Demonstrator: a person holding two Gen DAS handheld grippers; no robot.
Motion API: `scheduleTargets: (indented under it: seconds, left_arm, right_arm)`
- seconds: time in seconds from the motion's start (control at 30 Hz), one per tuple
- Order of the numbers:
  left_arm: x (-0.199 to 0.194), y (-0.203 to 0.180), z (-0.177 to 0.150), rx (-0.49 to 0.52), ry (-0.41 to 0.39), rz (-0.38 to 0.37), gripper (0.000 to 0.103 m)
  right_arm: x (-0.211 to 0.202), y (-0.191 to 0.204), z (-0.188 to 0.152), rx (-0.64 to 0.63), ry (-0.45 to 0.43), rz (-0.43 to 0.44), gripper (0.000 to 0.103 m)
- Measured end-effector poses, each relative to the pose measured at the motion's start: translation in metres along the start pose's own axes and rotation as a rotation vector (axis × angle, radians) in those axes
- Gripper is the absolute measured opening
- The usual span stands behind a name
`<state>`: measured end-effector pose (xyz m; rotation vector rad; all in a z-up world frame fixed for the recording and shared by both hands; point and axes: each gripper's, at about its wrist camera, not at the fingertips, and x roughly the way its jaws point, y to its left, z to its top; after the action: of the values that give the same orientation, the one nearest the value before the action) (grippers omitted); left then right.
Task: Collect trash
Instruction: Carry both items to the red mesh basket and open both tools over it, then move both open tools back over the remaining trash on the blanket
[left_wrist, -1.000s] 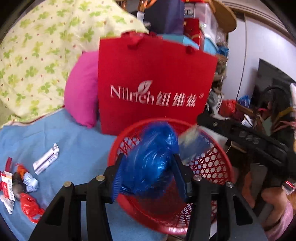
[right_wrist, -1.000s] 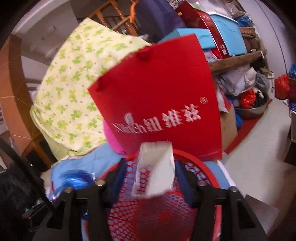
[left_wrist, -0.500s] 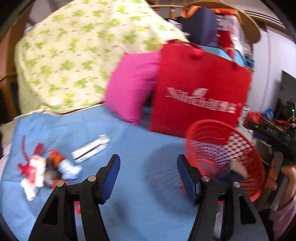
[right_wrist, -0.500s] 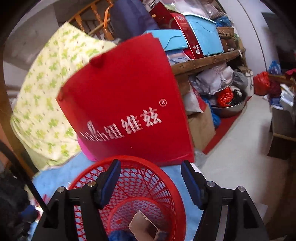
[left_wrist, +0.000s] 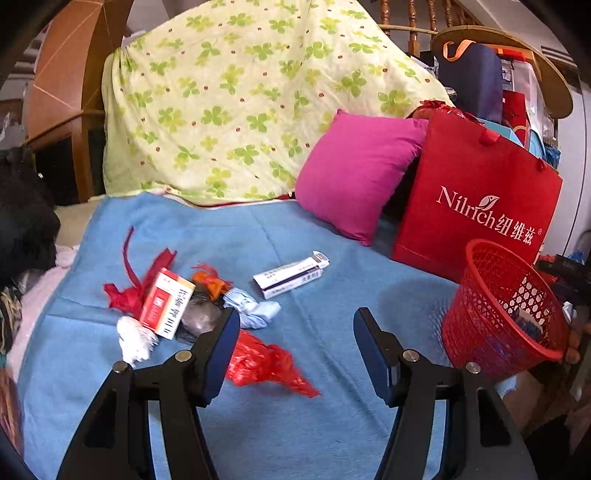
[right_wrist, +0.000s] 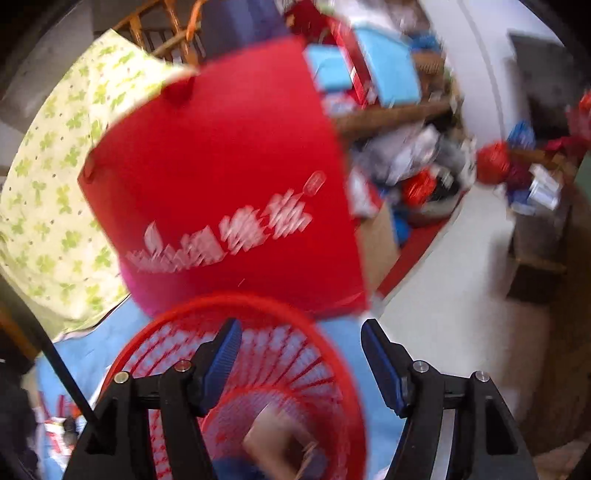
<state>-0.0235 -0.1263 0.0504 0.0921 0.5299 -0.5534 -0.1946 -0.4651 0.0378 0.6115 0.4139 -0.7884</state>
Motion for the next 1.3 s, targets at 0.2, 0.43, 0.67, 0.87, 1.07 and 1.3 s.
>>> scheduleTargets:
  seconds: [0.2, 0.43, 0.67, 0.87, 1.07, 1.3]
  left_arm:
    - [0.003, 0.025, -0.003, -0.039, 0.016, 0.050, 0.065]
    - [-0.008, 0.080, -0.006, -0.089, 0.026, 0.174, 0.065]
    - [-0.009, 0.156, -0.017, -0.227, 0.100, 0.300, 0.065]
    - [0.010, 0.197, -0.028, -0.328, 0.189, 0.306, 0.065]
    - [0.042, 0.204, -0.028, -0.365, 0.245, 0.232, 0.065]
    - [0.081, 0.210, -0.027, -0.377, 0.304, 0.173, 0.065]
  right_arm:
    - [0.008, 0.052, -0.013, -0.041, -0.037, 0.078, 0.072]
    - [-0.016, 0.080, -0.022, -0.071, -0.101, 0.173, 0.072]
    - [-0.079, 0.152, -0.052, -0.299, -0.218, 0.561, 0.079]
    - [-0.026, 0.258, -0.124, -0.479, 0.281, 0.817, 0.079]
    - [0.030, 0.311, -0.179, -0.541, 0.520, 0.803, 0.078]
    - [0.069, 0.349, -0.214, -0.619, 0.625, 0.706, 0.077]
